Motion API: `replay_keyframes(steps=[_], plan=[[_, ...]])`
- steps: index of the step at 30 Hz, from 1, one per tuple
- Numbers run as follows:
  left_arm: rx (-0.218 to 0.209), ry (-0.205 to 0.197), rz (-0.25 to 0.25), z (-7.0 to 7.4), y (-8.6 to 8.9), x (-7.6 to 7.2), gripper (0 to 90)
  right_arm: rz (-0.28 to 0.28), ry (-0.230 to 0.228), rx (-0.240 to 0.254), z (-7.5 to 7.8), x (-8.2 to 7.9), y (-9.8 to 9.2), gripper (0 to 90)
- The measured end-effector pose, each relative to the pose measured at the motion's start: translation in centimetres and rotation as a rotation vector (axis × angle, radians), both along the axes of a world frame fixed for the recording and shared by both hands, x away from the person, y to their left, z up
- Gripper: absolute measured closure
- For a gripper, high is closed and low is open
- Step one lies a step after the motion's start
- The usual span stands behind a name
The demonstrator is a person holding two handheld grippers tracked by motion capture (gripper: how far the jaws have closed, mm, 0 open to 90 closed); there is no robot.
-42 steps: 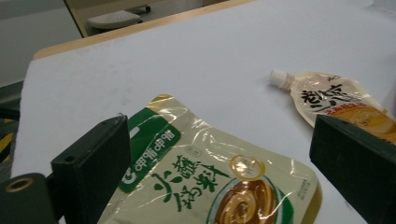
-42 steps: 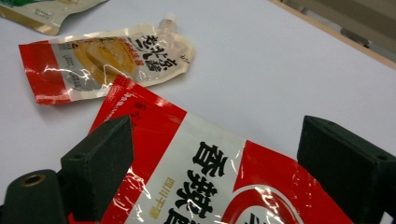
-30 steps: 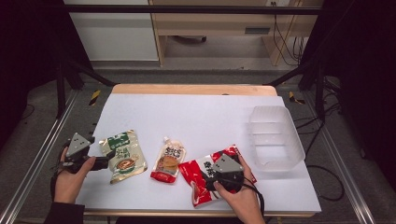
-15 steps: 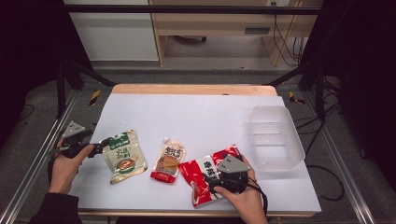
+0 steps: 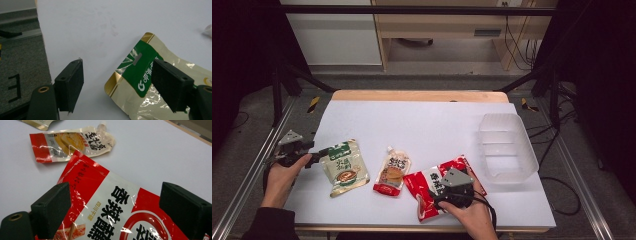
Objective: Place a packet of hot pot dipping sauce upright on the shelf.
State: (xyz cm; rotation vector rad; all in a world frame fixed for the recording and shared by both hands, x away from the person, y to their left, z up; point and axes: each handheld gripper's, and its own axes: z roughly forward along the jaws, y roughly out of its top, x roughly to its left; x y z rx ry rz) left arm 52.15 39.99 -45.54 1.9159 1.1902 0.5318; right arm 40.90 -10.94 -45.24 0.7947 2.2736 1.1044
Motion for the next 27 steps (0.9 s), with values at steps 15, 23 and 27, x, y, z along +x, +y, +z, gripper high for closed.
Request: replay_keyframes(steps=[15,23,27], plan=[[0.018,0.071,-0.043,-1.6,-0.6,0.7,23.4,0.024,0.007,-0.038,-0.3,0.0,0.5,11.2],[0.027,0.097,-0.065,-1.9,-0.7,0.7,24.1,0.024,0.01,-0.048,-0.4,0.0,0.5,11.3],[0.025,0.118,-0.103,-2.0,-0.9,0.6,27.4,0.026,0.011,-0.048,-0.4,0.0,0.5,11.3]])
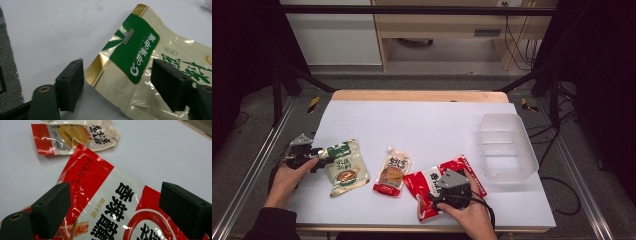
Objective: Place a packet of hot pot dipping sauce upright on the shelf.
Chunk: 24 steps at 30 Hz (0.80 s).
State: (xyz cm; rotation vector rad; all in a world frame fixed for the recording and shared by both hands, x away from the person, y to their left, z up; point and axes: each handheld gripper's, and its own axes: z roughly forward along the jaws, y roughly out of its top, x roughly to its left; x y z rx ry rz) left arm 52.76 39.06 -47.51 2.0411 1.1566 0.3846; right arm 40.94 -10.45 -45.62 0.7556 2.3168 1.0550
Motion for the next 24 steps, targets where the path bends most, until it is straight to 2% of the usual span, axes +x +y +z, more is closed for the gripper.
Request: replay_keyframes(steps=[6,7,8,9,12,13,14,18,20,24], plan=[[-0.004,0.002,-0.017,0.4,0.0,-0.5,31.6,-0.007,0.003,0.002,0.1,0.0,-0.1,11.4],[-0.025,-0.008,-0.018,0.8,0.1,-0.7,33.5,-0.007,0.004,0.002,0.1,0.0,-0.1,11.4],[-0.025,-0.008,-0.018,0.8,0.1,-0.7,34.7,-0.006,0.004,0.003,0.0,0.0,-0.1,11.4],[-0.056,-0.015,-0.025,1.1,0.2,-1.1,35.6,-0.004,0.002,0.002,0.0,0.1,-0.2,11.5],[-0.062,-0.021,-0.035,1.3,0.2,-1.4,39.6,0.0,0.003,-0.004,0.0,0.1,-0.2,11.7],[-0.09,-0.022,-0.049,1.5,0.2,-1.9,40.2,0.001,0.006,0.0,0.0,0.1,-0.2,11.8],[-0.094,-0.025,-0.05,1.6,0.1,-2.1,41.0,0.0,0.012,0.001,-0.1,0.1,-0.1,11.8],[-0.104,-0.025,-0.076,1.7,0.0,-3.1,43.1,0.012,0.022,-0.006,-0.3,0.2,0.2,11.9],[-0.08,-0.024,-0.097,1.7,-0.2,-3.3,43.2,0.014,0.013,-0.019,-0.2,0.2,0.2,12.1],[-0.074,-0.02,-0.108,1.4,-0.4,-3.2,42.8,0.013,0.01,-0.019,-0.2,0.2,0.1,12.4]])
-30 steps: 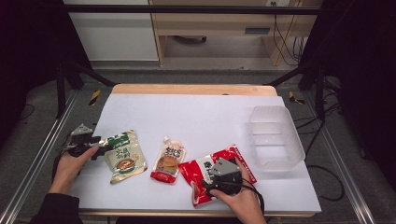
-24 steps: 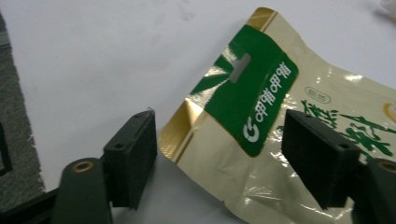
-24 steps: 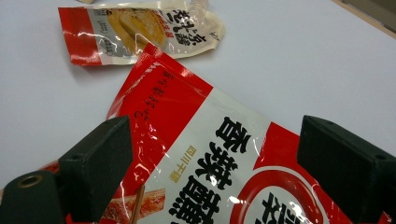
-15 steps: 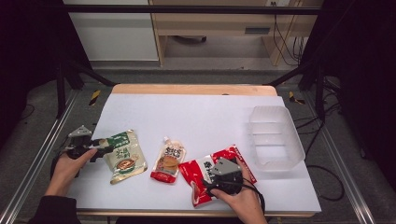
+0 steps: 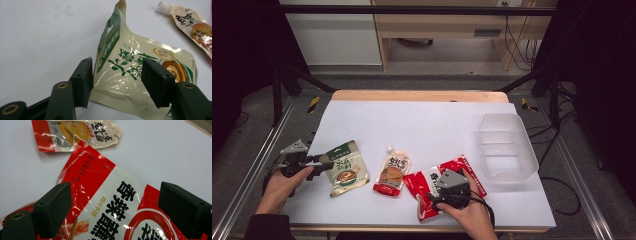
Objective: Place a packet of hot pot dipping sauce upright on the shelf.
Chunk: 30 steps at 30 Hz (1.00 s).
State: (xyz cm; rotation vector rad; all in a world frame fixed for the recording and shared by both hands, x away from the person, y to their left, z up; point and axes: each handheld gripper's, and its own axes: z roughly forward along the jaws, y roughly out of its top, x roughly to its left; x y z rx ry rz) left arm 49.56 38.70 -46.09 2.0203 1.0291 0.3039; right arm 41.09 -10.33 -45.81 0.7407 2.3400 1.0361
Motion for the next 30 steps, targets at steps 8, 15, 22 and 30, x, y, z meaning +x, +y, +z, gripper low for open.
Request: replay_keyframes(steps=[8,15,22,30], plan=[[0.057,-0.028,0.025,-0.5,-0.5,0.7,46.6,0.003,0.003,-0.008,-0.1,0.0,0.2,12.5],[0.099,-0.034,0.054,-0.4,-0.4,0.9,67.2,-0.002,0.001,-0.007,0.0,0.1,0.0,13.1],[0.137,-0.04,0.064,-0.6,-0.7,1.1,75.1,-0.004,-0.004,-0.001,0.0,0.1,-0.1,13.4],[0.139,-0.041,0.088,-0.3,-0.8,1.2,88.7,-0.01,-0.007,0.003,0.2,0.0,-0.3,13.4]])
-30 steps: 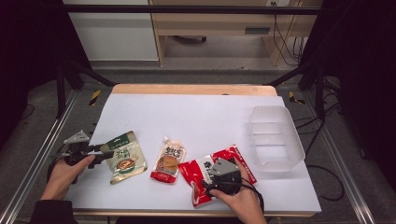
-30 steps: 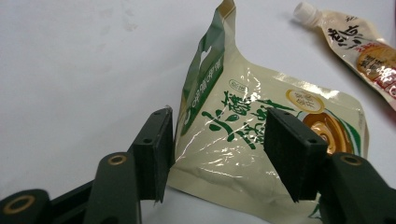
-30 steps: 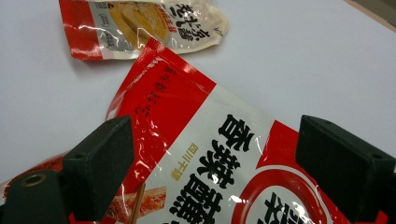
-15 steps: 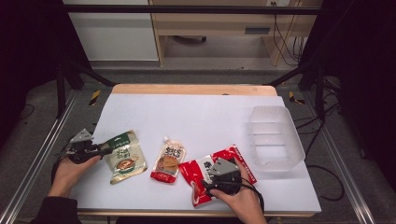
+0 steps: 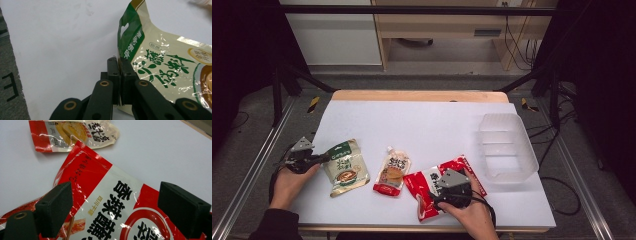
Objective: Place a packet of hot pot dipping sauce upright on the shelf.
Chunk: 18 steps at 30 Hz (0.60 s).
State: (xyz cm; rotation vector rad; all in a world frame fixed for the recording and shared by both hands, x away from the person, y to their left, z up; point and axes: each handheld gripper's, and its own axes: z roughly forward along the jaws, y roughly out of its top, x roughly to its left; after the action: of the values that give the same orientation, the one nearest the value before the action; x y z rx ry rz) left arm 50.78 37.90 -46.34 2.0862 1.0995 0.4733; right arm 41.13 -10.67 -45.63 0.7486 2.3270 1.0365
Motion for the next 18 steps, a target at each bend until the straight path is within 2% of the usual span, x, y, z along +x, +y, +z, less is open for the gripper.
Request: replay_keyframes(steps=[2,6,7,10,15,16,17,18], plan=[[0.008,-0.001,0.0,0.4,0.1,-0.2,89.1,0.001,-0.001,-0.002,0.0,0.0,-0.1,13.4],[-0.005,-0.026,0.001,1.1,0.4,-0.8,89.8,-0.002,-0.005,0.004,0.1,0.0,-0.1,13.2],[-0.017,-0.053,0.0,1.9,0.5,-1.3,89.8,-0.004,-0.003,0.01,0.1,0.0,-0.1,13.1],[-0.031,-0.088,-0.012,3.2,0.6,-1.9,90.0,-0.008,0.001,0.006,0.0,0.1,0.0,12.7],[-0.04,-0.128,-0.044,5.7,-0.1,-3.1,90.0,-0.008,0.004,0.001,0.0,0.0,0.0,12.7],[-0.04,-0.128,-0.044,5.7,-0.1,-3.1,90.0,-0.008,0.004,0.001,0.0,0.0,0.0,12.7],[-0.034,-0.144,-0.067,7.0,-0.6,-3.7,90.0,-0.01,0.003,0.008,0.1,0.0,-0.2,12.7],[-0.034,-0.144,-0.067,7.0,-0.6,-3.7,90.0,-0.01,0.003,0.008,0.1,0.0,-0.2,12.7]])
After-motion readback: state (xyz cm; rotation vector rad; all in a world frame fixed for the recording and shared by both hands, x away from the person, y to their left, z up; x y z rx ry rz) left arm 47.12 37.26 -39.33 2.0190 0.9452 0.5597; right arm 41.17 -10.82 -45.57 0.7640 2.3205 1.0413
